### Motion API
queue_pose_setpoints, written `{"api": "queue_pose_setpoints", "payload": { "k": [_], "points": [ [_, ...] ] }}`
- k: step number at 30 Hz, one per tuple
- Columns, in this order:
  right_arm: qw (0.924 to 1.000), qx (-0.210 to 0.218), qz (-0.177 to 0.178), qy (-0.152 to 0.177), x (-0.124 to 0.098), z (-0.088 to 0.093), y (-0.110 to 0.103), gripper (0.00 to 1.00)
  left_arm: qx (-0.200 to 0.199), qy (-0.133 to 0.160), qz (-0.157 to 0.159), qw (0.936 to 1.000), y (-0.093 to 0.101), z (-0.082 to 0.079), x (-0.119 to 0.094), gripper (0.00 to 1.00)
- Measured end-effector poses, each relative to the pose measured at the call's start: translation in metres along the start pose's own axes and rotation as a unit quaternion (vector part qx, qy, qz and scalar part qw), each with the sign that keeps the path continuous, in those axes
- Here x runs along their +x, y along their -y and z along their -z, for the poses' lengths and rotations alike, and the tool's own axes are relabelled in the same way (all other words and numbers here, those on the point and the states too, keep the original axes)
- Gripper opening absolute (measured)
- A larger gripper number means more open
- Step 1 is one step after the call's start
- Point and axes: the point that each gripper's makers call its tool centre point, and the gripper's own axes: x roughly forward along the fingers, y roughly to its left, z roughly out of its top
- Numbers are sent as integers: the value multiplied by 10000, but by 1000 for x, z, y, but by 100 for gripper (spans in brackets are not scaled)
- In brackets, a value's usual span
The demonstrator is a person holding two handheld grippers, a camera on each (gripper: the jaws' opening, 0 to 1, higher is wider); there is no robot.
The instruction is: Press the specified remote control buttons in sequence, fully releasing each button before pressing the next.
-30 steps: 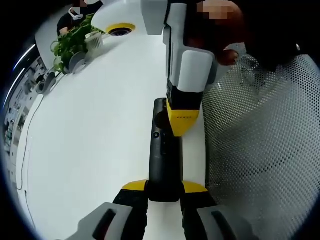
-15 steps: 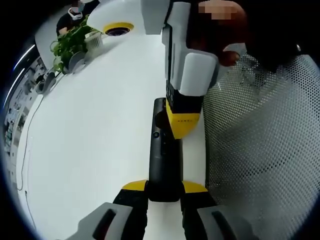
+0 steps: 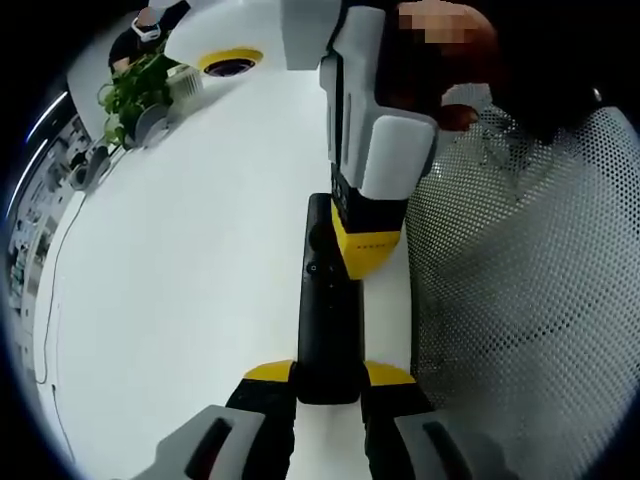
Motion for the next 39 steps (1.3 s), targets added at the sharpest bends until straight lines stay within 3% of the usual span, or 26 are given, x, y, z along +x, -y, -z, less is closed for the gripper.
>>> {"api": "queue_pose_setpoints", "payload": {
  "k": [15,30,39],
  "points": [
    [10000,9,-6,-25,0,-1,0,0,-26,-176,-2,9998,-2,14,-6,24],
    [9998,185,-96,-31,-1,-1,0,0,32,-289,28,9996,-1,14,-5,24],
    [9989,296,-224,292,-7,-11,-3,0,111,-257,48,9996,1,10,-3,24]
  ]
}}
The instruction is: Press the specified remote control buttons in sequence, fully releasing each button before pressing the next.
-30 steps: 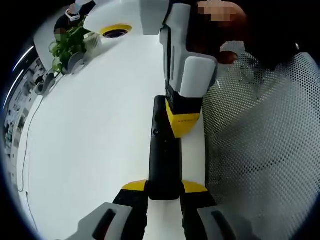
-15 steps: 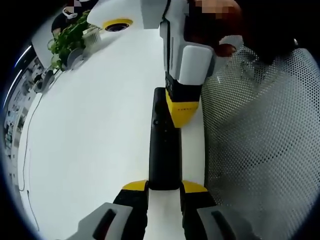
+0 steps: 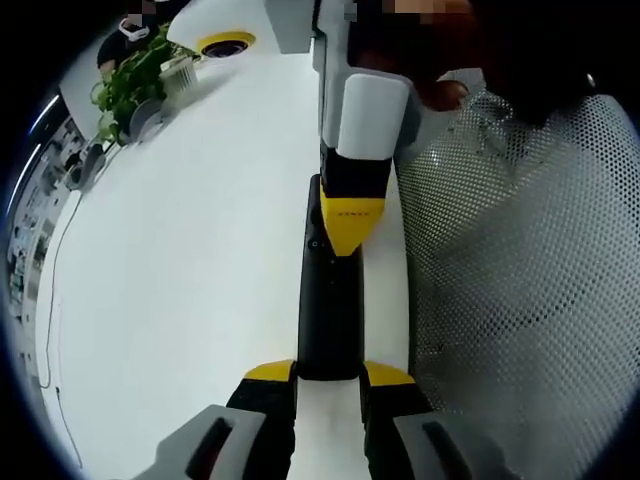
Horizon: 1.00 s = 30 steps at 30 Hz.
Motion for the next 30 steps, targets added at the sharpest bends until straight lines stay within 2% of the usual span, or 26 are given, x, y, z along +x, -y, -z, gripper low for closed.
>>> {"api": "queue_pose_setpoints", "payload": {
  "k": [17,25,30],
  "points": [
    [9996,137,-53,238,0,-9,1,0,-38,301,52,9995,0,-4,0,24],
    [9999,83,-23,124,2,-5,2,0,-46,325,61,9994,-1,-5,1,24],
    [9998,146,-124,100,2,-4,1,0,-48,329,65,9994,-1,-6,2,24]
  ]
}}
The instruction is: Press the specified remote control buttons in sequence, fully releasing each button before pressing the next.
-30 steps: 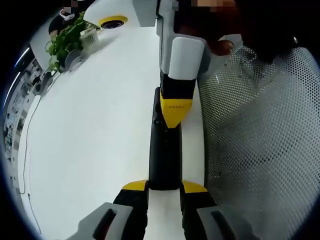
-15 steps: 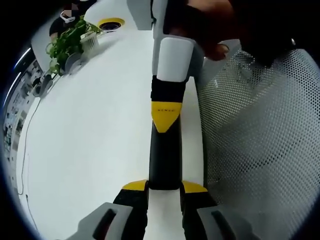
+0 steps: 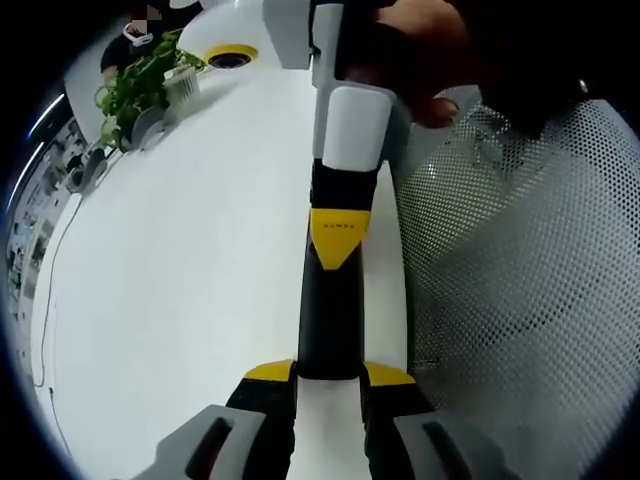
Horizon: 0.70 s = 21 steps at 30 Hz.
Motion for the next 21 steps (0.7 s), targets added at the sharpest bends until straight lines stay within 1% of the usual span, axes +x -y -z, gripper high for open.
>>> {"api": "queue_pose_setpoints", "payload": {
  "k": [3,5,7,14,17,21],
  "points": [
    [9999,-115,-3,-17,1,0,-3,0,-5,5,-2,10000,0,0,0,24],
    [9997,-196,109,-77,3,2,0,0,-9,8,-2,10000,0,0,0,24],
    [9998,-200,82,-48,2,2,-1,0,-39,17,1,10000,0,0,0,24],
    [9980,-569,264,-2,4,1,-2,0,-80,20,-6,10000,0,1,0,24],
    [9980,-568,292,21,4,1,0,0,-76,15,-7,10000,0,0,0,24],
    [9987,-464,232,11,3,0,0,0,-77,27,-2,10000,0,0,-1,24]
  ]
}}
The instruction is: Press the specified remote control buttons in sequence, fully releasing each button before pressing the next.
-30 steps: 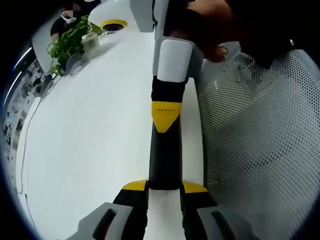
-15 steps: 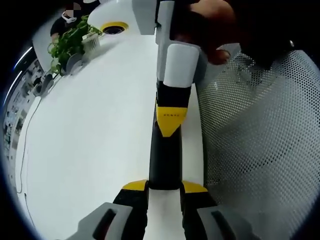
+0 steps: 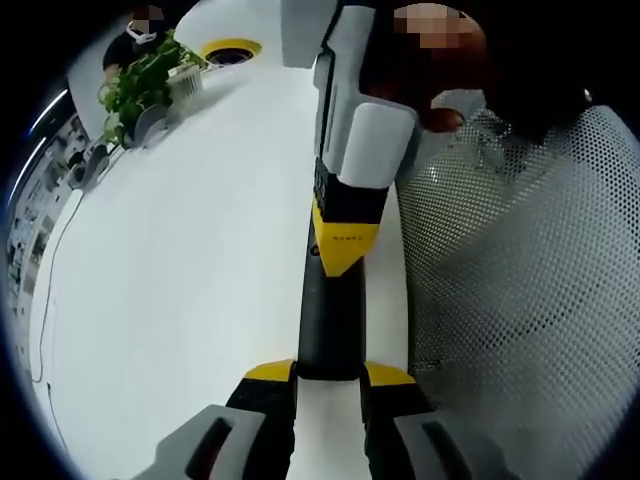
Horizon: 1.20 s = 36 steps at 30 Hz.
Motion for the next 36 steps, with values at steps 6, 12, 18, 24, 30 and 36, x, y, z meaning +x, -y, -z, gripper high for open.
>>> {"api": "queue_pose_setpoints", "payload": {
  "k": [6,12,18,24,30,36],
  "points": [
    [10000,-2,1,-20,-1,0,-2,0,4,9,-12,10000,0,0,0,24],
    [9998,202,-62,-21,-2,0,-2,0,5,15,-15,10000,0,0,0,24],
    [9998,159,-100,-46,-1,0,-3,0,15,6,-11,10000,0,0,0,24],
    [9995,194,-246,32,-1,-2,-9,0,11,7,-13,10000,-1,0,0,24],
    [9995,144,-292,16,3,-3,-11,0,0,16,-13,10000,-1,1,0,24],
    [9997,34,-231,-31,5,-1,-11,0,-10,19,-17,10000,-1,1,0,24]
  ]
}}
